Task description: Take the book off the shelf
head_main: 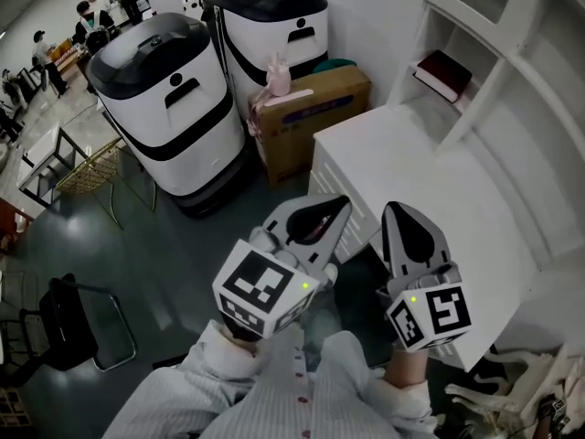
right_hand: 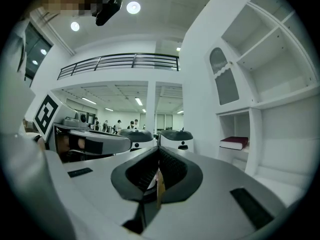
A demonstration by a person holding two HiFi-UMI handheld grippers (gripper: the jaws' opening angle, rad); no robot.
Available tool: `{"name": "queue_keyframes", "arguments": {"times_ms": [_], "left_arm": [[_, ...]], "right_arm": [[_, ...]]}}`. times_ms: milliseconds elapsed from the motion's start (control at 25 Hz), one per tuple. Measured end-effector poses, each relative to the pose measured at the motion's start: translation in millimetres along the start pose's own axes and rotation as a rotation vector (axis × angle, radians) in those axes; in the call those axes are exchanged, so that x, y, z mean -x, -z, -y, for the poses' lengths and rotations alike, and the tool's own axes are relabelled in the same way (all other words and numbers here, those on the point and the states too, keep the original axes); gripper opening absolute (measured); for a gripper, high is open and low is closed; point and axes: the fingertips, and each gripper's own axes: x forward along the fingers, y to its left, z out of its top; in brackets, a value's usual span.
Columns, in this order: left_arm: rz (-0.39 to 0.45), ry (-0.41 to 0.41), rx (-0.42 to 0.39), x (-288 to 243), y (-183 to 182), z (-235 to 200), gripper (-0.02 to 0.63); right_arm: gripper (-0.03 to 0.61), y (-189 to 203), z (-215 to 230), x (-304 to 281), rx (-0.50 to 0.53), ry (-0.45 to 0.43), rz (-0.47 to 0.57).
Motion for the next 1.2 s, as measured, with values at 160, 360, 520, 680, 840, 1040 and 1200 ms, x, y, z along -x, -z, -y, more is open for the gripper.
{"name": "queue_keyframes", "arguments": {"times_ms": [160, 360, 520, 680, 840, 1040, 1200], "left_arm": [[-0.009, -0.007, -0.008, -32, 0, -21, 0.009], [-0.007, 0.002, -0.018, -81, -2, -47, 0.009], [-0.005, 0.022, -0.020, -120, -7, -67, 0.009], [-0.002, 0.035, -0.023, -158, -22, -87, 0.009], [-0.002, 0.046, -0.024, -198, -37, -106, 0.009], [0.003, 0.052, -0.022, -241, -45, -122, 0.009], [-0.003, 0.058, -0.025, -264, -46, -130, 0.009]], "right_arm": [[0.014, 4, 28, -29, -0.015, -0.002, 0.001], [0.014, 7, 68, -69, -0.012, 0.002, -0.002], [0.014, 6, 100, -100, -0.007, 0.015, -0.009], [0.014, -3, 133, -128, -0.005, 0.029, -0.020], [0.014, -14, 168, -152, 0.000, 0.047, -0.021], [0.014, -17, 210, -175, 0.005, 0.066, -0.026], [0.014, -14, 231, -186, 0.000, 0.079, -0.029]]}}
